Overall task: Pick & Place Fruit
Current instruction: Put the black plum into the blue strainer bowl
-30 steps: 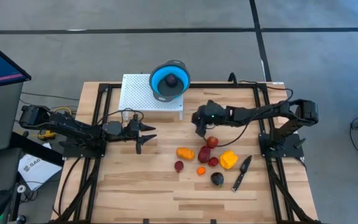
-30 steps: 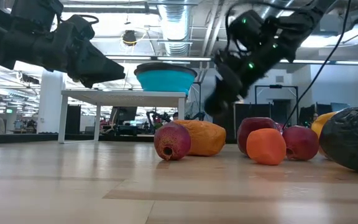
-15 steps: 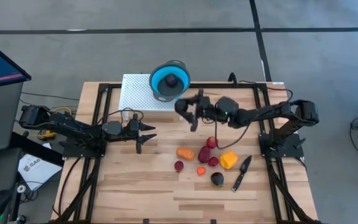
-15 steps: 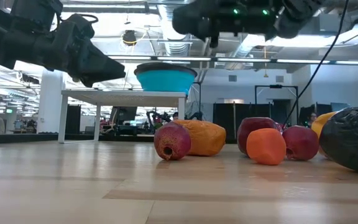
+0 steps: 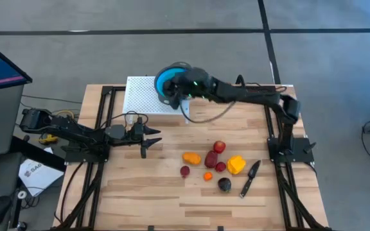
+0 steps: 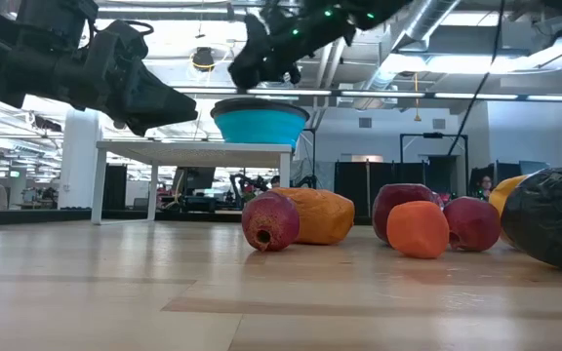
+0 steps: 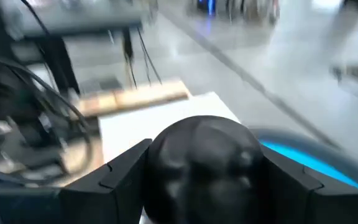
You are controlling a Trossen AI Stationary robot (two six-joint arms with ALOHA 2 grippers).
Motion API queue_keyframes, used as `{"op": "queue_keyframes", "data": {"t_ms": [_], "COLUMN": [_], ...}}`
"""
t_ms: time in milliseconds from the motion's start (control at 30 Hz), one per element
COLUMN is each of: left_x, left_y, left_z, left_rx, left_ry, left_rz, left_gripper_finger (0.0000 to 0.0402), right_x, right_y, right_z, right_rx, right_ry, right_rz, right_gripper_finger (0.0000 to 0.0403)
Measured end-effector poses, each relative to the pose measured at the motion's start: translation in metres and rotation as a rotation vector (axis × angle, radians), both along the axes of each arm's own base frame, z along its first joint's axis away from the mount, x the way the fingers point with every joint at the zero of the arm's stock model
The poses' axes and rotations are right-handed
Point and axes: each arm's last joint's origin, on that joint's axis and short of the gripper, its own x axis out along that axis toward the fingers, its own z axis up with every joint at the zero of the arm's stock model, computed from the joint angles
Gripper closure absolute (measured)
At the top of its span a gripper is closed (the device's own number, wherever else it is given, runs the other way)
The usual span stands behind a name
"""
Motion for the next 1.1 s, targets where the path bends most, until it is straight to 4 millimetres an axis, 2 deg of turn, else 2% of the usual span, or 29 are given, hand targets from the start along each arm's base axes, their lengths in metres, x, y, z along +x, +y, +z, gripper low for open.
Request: {"op": "queue_keyframes", "data": {"t_ms": [167, 333, 500, 633, 800, 1100], "left_x": [0.0, 0.0, 0.0, 0.0, 0.0, 0.0], "left_y": [0.0, 0.0, 0.0, 0.0, 0.0, 0.0], "left_z": [0.0, 0.0, 0.0, 0.0, 0.0, 0.0], "left_rx": [0.0, 0.0, 0.0, -0.001, -0.001, 0.0], "left_ry": [0.0, 0.0, 0.001, 0.001, 0.001, 0.001], "left_rz": [0.0, -0.001, -0.001, -0.005, -0.005, -0.004], "left_gripper_finger": [0.0253, 0.0253, 0.0253, 0.0253, 0.0253, 0.0253], "right_x": [0.001, -0.003, 0.0, 0.001, 0.001, 0.0], "right_y": [-0.031, -0.054, -0.068, -0.071, -0.07, -0.073], "right_z": [0.012, 0.005, -0.008, -0.016, -0.017, -0.016], "right_rx": [0.095, 0.186, 0.224, 0.236, 0.24, 0.229], "right_ry": [0.247, 0.446, 0.517, 0.549, 0.558, 0.56], "right_rz": [-0.06, -0.106, -0.126, -0.129, -0.128, -0.126], "right_gripper_finger": [0.0168, 0.0168, 0.0168, 0.0168, 0.0165, 0.0125]}}
